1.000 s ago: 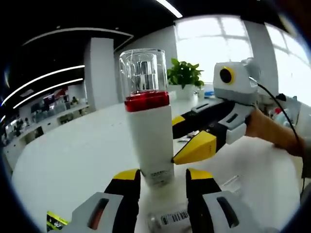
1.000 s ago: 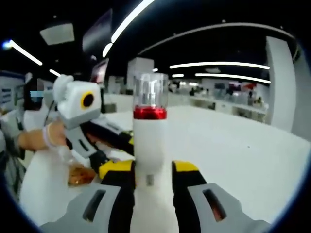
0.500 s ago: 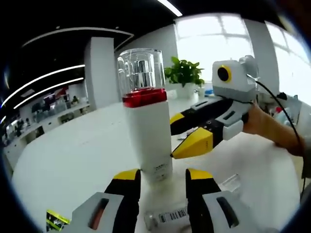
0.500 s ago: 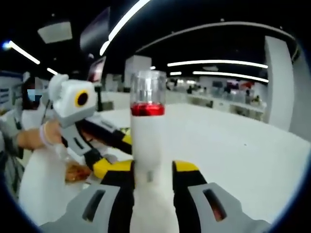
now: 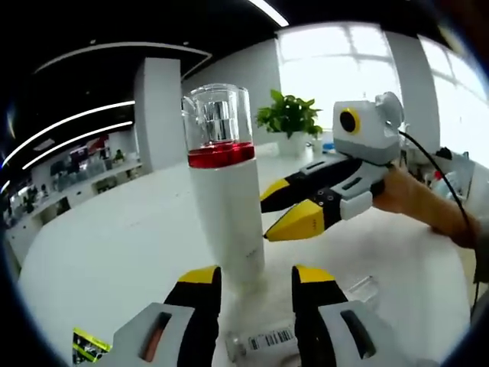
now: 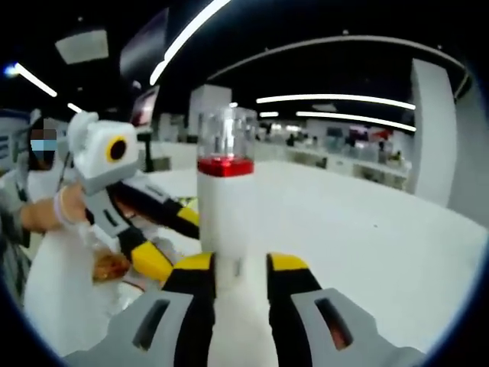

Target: Arrange the skincare products in the storage area until every visible bottle or jar stands upright without overlapping.

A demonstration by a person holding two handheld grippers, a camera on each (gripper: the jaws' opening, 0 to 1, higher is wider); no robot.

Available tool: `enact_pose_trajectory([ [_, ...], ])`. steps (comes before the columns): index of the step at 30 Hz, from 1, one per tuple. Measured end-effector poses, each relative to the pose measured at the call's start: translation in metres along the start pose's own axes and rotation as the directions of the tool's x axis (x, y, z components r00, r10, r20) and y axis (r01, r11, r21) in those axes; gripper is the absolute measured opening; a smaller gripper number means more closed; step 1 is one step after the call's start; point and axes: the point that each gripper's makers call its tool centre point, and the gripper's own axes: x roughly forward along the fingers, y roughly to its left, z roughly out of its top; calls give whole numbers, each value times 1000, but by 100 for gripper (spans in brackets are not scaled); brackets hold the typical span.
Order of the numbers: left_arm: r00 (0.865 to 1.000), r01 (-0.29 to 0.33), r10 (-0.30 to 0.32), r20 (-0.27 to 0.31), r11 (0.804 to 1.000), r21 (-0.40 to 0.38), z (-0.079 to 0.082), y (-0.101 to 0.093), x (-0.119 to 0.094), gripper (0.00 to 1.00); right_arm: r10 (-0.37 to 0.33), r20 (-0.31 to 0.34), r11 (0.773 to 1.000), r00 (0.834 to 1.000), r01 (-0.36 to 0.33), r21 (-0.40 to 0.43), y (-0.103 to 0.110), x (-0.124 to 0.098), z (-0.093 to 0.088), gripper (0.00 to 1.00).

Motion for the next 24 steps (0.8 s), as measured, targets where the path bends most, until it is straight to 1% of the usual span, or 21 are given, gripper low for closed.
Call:
enact_pose_trajectory([
  [3,1000,-12,12,4,1000,-1,0,3,-1,38,3,0,1000,1000,-3,-5,1,-1,0,24],
  [7,1000,-16,16,16,1000,-20,1,5,-2,38,7,-1,1000,1000,-7,-6,3,-2,0,25],
  [8,1000,-18,18,14,1000,-18,0,5,-1,38,10,-4,1000,1000,-10,-5,4,-2,-1,25],
  [12,999,-45,45,5,999,31,-1,7,1,38,27,-11,1000,1000,-27,2,9,0,-3,24],
  [21,999,-48,48,2,998,32,-1,8,3,38,41,-33,999,999,-41,-5,10,4,-8,24],
  [24,999,-49,49,-2,998,30,-3,9,5,38,49,-29,999,998,-49,-3,12,4,-7,23],
])
